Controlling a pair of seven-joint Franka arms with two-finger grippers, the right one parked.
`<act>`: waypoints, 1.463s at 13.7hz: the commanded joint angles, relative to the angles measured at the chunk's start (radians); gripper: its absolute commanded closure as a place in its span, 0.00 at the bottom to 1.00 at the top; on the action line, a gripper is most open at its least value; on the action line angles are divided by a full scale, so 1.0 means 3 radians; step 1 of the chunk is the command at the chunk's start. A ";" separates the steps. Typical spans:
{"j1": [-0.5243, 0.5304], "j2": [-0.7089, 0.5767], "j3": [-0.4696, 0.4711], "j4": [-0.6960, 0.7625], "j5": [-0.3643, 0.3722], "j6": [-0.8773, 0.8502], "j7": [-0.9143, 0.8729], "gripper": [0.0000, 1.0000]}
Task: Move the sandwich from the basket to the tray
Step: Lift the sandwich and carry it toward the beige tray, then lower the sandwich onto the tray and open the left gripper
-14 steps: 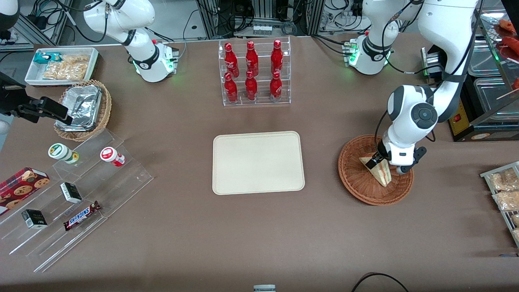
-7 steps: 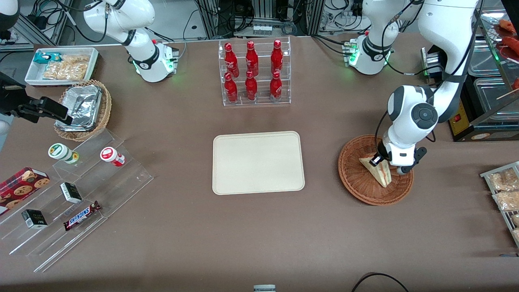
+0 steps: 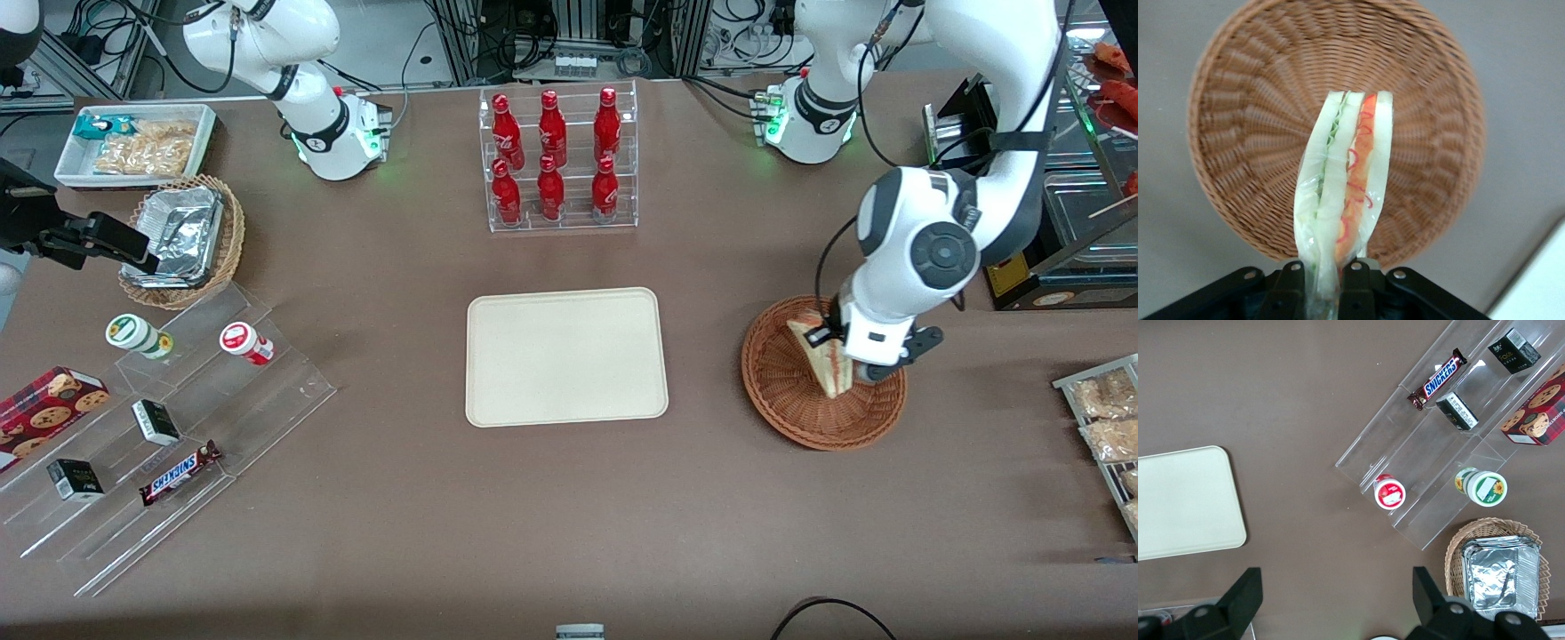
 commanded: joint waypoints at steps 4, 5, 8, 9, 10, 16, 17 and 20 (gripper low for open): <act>-0.0715 0.0641 0.0005 0.0771 0.0046 -0.0139 -0.0025 0.94; -0.0863 0.0779 0.0005 0.0950 0.0025 -0.0210 -0.0087 0.94; -0.1186 0.1147 0.0005 0.1405 0.0025 -0.0231 -0.0424 0.94; -0.1288 0.1265 0.0005 0.1549 0.0015 -0.0231 -0.0511 0.94; -0.1355 0.1352 0.0005 0.1656 0.0015 -0.0231 -0.0588 0.94; -0.1647 0.1838 -0.0143 0.2199 -0.0005 -0.0247 -0.1018 0.94; -0.1647 0.1879 -0.0219 0.2230 -0.0011 -0.0247 -0.1023 0.94; -0.1662 0.1961 -0.0297 0.2316 -0.0036 -0.0242 -0.1089 0.94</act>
